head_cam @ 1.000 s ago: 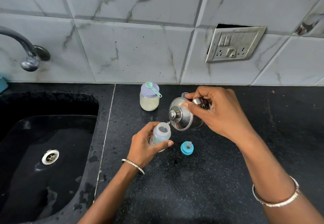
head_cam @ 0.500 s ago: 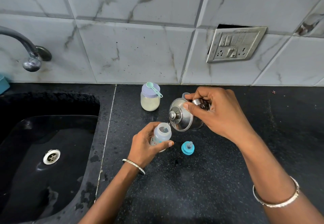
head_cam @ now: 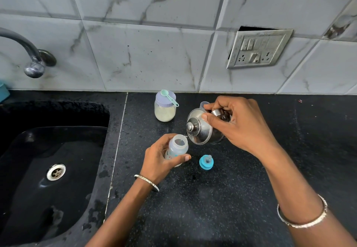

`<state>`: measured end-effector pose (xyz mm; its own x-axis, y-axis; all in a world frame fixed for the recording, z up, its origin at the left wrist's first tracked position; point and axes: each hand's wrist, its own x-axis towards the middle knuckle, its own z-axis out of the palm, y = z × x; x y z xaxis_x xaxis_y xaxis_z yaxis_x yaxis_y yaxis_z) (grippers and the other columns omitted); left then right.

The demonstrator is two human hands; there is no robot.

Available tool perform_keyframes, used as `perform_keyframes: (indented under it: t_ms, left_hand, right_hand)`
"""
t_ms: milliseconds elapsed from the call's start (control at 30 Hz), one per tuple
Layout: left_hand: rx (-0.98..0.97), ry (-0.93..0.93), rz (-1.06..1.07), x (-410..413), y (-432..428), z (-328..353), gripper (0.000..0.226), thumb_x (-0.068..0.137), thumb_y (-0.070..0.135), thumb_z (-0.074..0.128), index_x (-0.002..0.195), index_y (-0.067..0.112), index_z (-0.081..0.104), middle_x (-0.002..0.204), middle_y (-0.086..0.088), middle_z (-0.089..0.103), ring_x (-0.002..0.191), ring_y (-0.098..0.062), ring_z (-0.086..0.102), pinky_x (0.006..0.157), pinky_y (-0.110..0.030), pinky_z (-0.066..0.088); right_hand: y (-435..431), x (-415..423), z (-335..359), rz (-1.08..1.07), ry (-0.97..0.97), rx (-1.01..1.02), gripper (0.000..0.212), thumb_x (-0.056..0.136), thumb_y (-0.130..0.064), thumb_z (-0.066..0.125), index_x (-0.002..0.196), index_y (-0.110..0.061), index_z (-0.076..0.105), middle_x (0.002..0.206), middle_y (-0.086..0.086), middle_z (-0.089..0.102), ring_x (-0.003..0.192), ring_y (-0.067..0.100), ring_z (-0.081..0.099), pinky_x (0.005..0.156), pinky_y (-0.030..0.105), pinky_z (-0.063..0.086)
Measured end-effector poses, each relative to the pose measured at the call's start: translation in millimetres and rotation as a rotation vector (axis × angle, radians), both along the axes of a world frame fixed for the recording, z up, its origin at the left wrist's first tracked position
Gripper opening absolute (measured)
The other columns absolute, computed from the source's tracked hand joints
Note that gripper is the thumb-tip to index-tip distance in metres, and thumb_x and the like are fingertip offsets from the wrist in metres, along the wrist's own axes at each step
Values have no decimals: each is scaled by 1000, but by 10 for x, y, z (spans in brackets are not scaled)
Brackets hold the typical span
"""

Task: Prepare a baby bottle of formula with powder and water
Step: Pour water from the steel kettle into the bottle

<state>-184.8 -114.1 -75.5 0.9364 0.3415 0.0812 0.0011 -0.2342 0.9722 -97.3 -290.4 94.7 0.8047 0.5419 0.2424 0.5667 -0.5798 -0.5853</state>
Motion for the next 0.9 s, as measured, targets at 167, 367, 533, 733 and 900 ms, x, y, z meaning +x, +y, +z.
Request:
perform_keyframes:
  t_ms: [167, 367, 533, 733, 900]
  left_hand:
    - [-14, 2, 3, -14, -4, 4, 61, 63, 49, 90, 116, 33, 66, 113, 13, 73, 109, -14, 68, 98, -44, 55]
    - [-6, -4, 1, -20, -10, 15, 61, 63, 49, 89, 117, 31, 66, 113, 14, 72, 109, -13, 68, 99, -43, 55]
    - [-1, 3, 11, -30, -16, 22, 59, 64, 44, 91, 116, 33, 67, 113, 16, 73, 109, -9, 68, 99, -43, 55]
    - [4, 18, 34, -8, -30, 23, 56, 66, 40, 92, 116, 34, 67, 111, 17, 73, 107, -7, 67, 95, -42, 56]
    - [-8, 22, 38, 14, -33, 48, 57, 68, 41, 91, 119, 33, 66, 113, 17, 72, 108, -5, 66, 96, -39, 56]
  right_hand:
    - [2, 8, -5, 2, 12, 8, 15, 88, -30, 78, 82, -21, 69, 113, -10, 78, 105, 4, 72, 91, 43, 60]
    - [-2, 11, -8, 6, 13, 18, 16, 88, -31, 78, 80, -20, 68, 113, -10, 78, 107, 3, 71, 92, 43, 60]
    - [-26, 17, -1, 5, 16, 21, 18, 88, -31, 78, 77, -25, 65, 116, -11, 78, 109, 1, 70, 95, 41, 59]
    - [-21, 4, 8, 21, 22, 28, 21, 90, -30, 76, 76, -30, 61, 119, -12, 76, 111, 1, 69, 96, 37, 58]
    - [-17, 24, -22, 3, 27, 48, 18, 89, -31, 77, 78, -22, 65, 116, -10, 78, 109, 2, 70, 95, 40, 59]
